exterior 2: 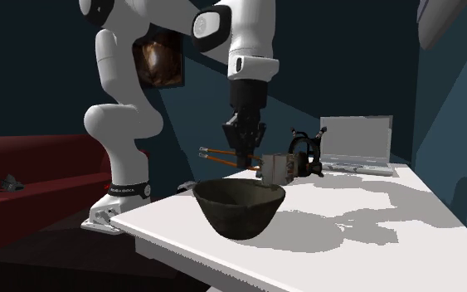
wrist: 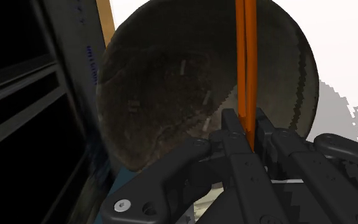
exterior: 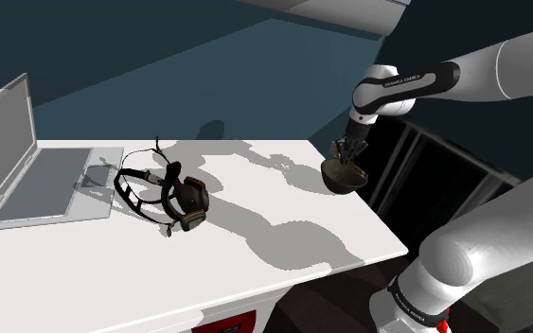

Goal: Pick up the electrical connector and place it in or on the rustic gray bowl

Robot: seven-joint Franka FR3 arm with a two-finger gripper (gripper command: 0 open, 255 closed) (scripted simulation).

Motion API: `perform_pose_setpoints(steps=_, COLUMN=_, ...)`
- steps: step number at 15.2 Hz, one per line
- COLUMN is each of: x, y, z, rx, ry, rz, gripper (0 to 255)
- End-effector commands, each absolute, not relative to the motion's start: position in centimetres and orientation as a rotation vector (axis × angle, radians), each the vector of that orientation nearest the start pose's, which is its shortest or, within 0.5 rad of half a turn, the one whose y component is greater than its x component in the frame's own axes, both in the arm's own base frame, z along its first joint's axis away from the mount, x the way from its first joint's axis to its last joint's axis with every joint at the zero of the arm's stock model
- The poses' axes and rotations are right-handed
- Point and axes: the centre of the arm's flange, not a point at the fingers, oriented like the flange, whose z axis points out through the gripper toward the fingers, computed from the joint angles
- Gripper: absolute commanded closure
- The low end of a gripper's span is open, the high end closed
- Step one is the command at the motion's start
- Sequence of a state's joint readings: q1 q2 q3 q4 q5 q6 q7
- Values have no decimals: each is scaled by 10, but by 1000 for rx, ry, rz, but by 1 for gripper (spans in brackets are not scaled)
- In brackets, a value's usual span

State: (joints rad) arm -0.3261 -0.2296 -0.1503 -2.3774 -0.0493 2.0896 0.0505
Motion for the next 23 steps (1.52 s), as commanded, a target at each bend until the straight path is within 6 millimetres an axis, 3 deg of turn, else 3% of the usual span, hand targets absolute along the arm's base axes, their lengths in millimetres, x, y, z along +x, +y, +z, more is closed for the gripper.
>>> perform_pose_setpoints(steps=1, x=405, y=-212, z=395, rx=-3040, ry=770, rz=94, gripper=255)
perform_pose_setpoints(steps=3, x=405, y=-212, z=384, rx=-3040, ry=770, rz=94, gripper=255)
perform_pose_setpoints(steps=11, x=405, y=-212, z=384, rx=-3040, ry=770, rz=94, gripper=255)
perform_pose_setpoints(steps=12, x=405, y=-212, z=384, rx=-3040, ry=770, rz=94, gripper=0)
perform_pose_setpoints(steps=17, x=405, y=-212, z=384, rx=-3040, ry=770, rz=94, gripper=0)
perform_pose_setpoints(steps=21, x=408, y=-213, z=434, rx=-3040, ry=770, rz=94, gripper=0)
perform_pose_setpoints(steps=23, x=408, y=-213, z=434, rx=-3040, ry=770, rz=94, gripper=0)
